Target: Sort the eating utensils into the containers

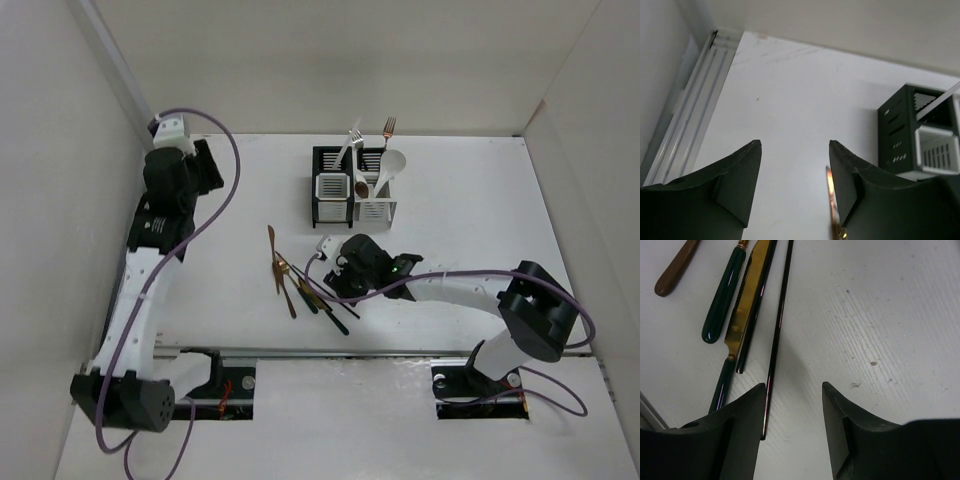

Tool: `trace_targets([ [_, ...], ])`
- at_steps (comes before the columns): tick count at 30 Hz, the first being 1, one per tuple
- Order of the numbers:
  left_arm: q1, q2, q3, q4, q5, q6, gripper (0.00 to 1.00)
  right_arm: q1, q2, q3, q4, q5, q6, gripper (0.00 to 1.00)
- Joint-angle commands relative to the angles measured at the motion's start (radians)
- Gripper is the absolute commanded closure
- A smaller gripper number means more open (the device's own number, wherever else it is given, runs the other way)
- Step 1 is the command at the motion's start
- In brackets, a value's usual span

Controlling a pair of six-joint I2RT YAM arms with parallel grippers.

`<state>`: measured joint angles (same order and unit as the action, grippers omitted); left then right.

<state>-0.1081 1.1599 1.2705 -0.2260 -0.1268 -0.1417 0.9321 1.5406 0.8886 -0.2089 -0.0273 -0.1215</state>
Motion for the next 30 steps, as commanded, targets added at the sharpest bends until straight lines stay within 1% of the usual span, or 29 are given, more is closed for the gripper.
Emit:
trace_targets([
  [1, 0.011, -0.141, -0.140, -0.042, -0.078, 0.044, 0.46, 0.004, -0.002, 0.027, 0.046, -0.029, 0.016, 0.46],
  [2, 0.021, -0.204, -0.204, -0.042, -0.091, 0.044, 0.45, 0.013, 0.007, 0.027, 0.046, -0.029, 0.016, 0.46],
  [6, 0.021, -0.291, -0.299, -0.052, -0.100, 0.031, 0.43, 0.025, 0.032, 0.027, 0.055, -0.039, 0.025, 0.46],
  [11, 0.071, -0.350, -0.321, -0.078, -0.102, 0.007, 0.43, 0.060, 0.072, 0.027, 0.045, -0.003, 0.074, 0.46],
  [14, 0.096, -0.350, -0.321, -0.078, -0.102, -0.005, 0.42, 0.071, 0.093, 0.027, 0.045, 0.020, 0.104, 0.46],
  [19, 0.117, -0.350, -0.321, -0.078, -0.080, -0.033, 0.42, 0.080, 0.174, 0.044, -0.009, 0.125, 0.126, 0.52],
  [20, 0.117, -0.350, -0.321, -0.078, -0.071, -0.033, 0.42, 0.080, 0.194, 0.058, -0.009, 0.135, 0.135, 0.54],
  [23, 0.117, -0.341, -0.312, -0.078, -0.071, -0.033, 0.42, 0.080, 0.207, 0.090, -0.009, 0.148, 0.135, 0.54],
  [25, 0.117, -0.332, -0.312, -0.078, -0.071, -0.033, 0.42, 0.080, 0.248, 0.117, -0.018, 0.138, 0.112, 0.55],
  [27, 0.117, -0.332, -0.301, -0.078, -0.080, -0.033, 0.42, 0.080, 0.279, 0.176, -0.038, 0.138, 0.102, 0.58],
  [30, 0.117, -0.322, -0.292, -0.069, -0.089, -0.010, 0.42, 0.080, 0.340, 0.219, -0.072, 0.138, 0.102, 0.65],
])
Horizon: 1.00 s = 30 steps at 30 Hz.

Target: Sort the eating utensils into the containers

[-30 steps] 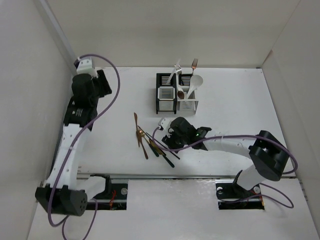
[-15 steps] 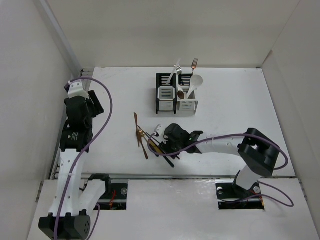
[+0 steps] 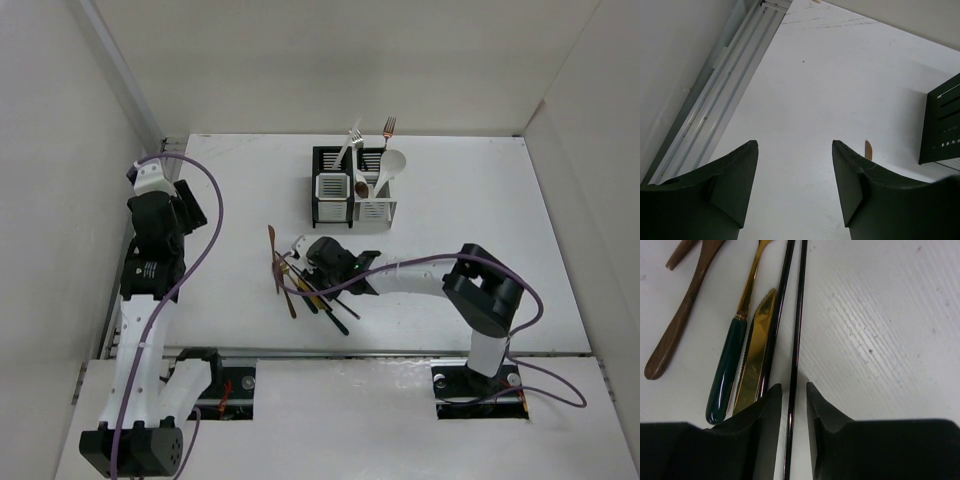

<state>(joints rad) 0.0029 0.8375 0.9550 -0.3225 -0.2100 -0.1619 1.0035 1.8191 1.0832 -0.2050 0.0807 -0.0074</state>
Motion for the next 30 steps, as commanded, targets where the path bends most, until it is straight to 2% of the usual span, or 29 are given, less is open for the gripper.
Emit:
trace_targets([
  [1, 0.006, 0.009, 0.024, 0.028, -0.018, 0.010, 0.42, 0.009, 0.071, 0.024, -0.088, 0.030, -0.013, 0.69],
  [4, 0.006, 0.009, 0.033, 0.028, -0.031, 0.030, 0.41, 0.009, 0.071, 0.000, -0.088, 0.030, -0.002, 0.73],
  [7, 0.006, 0.020, 0.033, 0.049, -0.031, 0.030, 0.41, 0.009, 0.060, -0.019, -0.079, 0.030, 0.007, 0.91],
  [8, 0.006, 0.020, 0.033, 0.049, -0.031, 0.030, 0.41, 0.009, 0.069, -0.019, -0.079, 0.045, 0.007, 1.00],
  [15, 0.006, 0.029, 0.033, 0.060, 0.014, 0.058, 0.41, 0.009, -0.004, -0.029, -0.065, 0.091, 0.030, 1.00],
  [20, 0.006, 0.029, 0.024, 0.094, 0.014, 0.068, 0.41, 0.009, -0.193, 0.010, -0.054, 0.139, 0.041, 1.00],
  [26, 0.006, 0.081, 0.024, 0.125, 0.032, 0.068, 0.41, -0.009, -0.303, 0.158, 0.044, 0.185, -0.009, 1.00],
  [28, 0.006, 0.100, 0.039, 0.137, 0.032, 0.068, 0.41, -0.060, -0.303, 0.245, 0.081, 0.168, -0.031, 1.00],
  [30, 0.006, 0.135, 0.059, 0.149, 0.041, 0.078, 0.41, -0.109, -0.293, 0.290, 0.189, 0.145, -0.043, 1.00],
])
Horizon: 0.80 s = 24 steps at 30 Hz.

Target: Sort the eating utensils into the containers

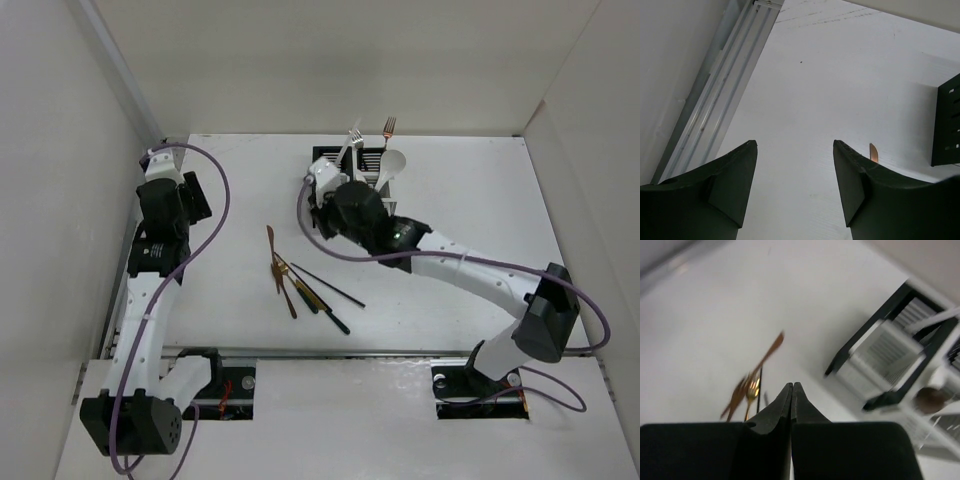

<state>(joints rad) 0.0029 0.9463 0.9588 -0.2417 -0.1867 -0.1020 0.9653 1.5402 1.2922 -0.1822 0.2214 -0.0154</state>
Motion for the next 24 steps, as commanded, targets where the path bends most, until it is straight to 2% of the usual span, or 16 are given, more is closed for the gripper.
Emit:
trace_targets([
  [1, 0.006, 0.038, 0.066, 0.079, 0.018, 0.028, 0.41, -0.127, 0.003, 0.094, 0.223, -0.038, -0.047, 1.00],
  [3, 0.006, 0.077, 0.096, 0.091, 0.030, 0.042, 0.41, -0.187, 0.071, 0.186, 0.288, -0.101, -0.047, 1.00],
  [5, 0.006, 0.106, 0.138, 0.078, 0.059, 0.042, 0.41, -0.241, 0.113, 0.269, 0.259, -0.186, -0.047, 1.00],
  [7, 0.006, 0.141, 0.147, 0.078, 0.099, 0.042, 0.41, -0.250, 0.124, 0.254, 0.221, -0.249, -0.091, 1.00],
  [8, 0.017, 0.150, 0.147, 0.078, 0.111, 0.042, 0.41, -0.250, 0.124, 0.233, 0.202, -0.304, -0.122, 0.94],
  [9, 0.017, 0.151, 0.147, 0.078, 0.125, 0.042, 0.41, -0.240, 0.124, 0.184, 0.176, -0.338, -0.153, 0.83],
  [10, 0.017, 0.166, 0.147, 0.078, 0.141, 0.042, 0.41, -0.240, 0.124, 0.164, 0.089, -0.370, -0.214, 0.59],
  [12, 0.017, 0.192, 0.138, 0.088, 0.176, 0.042, 0.41, -0.189, 0.124, 0.142, -0.088, -0.390, -0.276, 0.42],
  [13, 0.017, 0.192, 0.138, 0.088, 0.187, 0.042, 0.41, -0.169, 0.124, 0.142, -0.136, -0.367, -0.285, 0.39],
  [16, 0.017, 0.201, 0.129, 0.088, 0.207, 0.042, 0.41, -0.094, 0.124, 0.087, -0.239, -0.228, -0.296, 0.35],
  [17, 0.017, 0.201, 0.129, 0.088, 0.216, 0.042, 0.41, -0.094, 0.124, 0.087, -0.307, -0.228, -0.282, 0.33],
  [20, 0.017, 0.189, 0.118, 0.088, 0.225, 0.042, 0.41, -0.094, 0.133, 0.024, -0.359, -0.243, -0.236, 0.33],
  [24, -0.006, 0.135, 0.100, 0.088, 0.225, 0.042, 0.41, -0.083, 0.191, -0.028, -0.398, -0.252, -0.181, 0.41],
])
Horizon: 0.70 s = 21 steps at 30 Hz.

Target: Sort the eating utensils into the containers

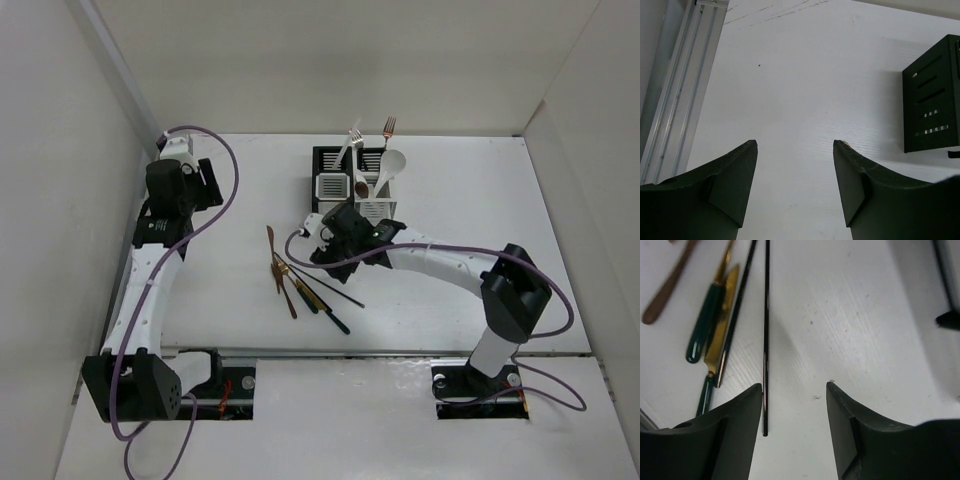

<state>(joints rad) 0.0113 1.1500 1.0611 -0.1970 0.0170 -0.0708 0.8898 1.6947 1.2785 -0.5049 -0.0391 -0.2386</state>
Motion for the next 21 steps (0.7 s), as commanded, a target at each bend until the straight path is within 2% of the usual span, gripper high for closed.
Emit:
trace_targets([
  [1, -0.014, -0.079, -0.019, 0.044, 0.021, 0.011, 0.41, -0.008, 0.049, -0.030, -0.075, 0.008, 0.042, 0.41],
  [13, -0.014, -0.187, -0.101, 0.005, -0.019, 0.000, 0.41, 0.040, 0.172, -0.062, -0.029, -0.035, 0.053, 0.42],
  [16, -0.014, -0.187, -0.101, 0.005, -0.037, -0.009, 0.41, 0.049, 0.209, -0.041, -0.011, -0.013, 0.090, 0.47],
  [20, -0.014, -0.187, -0.101, 0.005, -0.037, -0.009, 0.41, 0.049, 0.272, -0.010, -0.021, 0.008, 0.114, 0.58],
  [21, -0.014, -0.187, -0.101, 0.005, -0.037, -0.009, 0.41, 0.049, 0.281, -0.010, -0.021, 0.008, 0.125, 0.65],
])
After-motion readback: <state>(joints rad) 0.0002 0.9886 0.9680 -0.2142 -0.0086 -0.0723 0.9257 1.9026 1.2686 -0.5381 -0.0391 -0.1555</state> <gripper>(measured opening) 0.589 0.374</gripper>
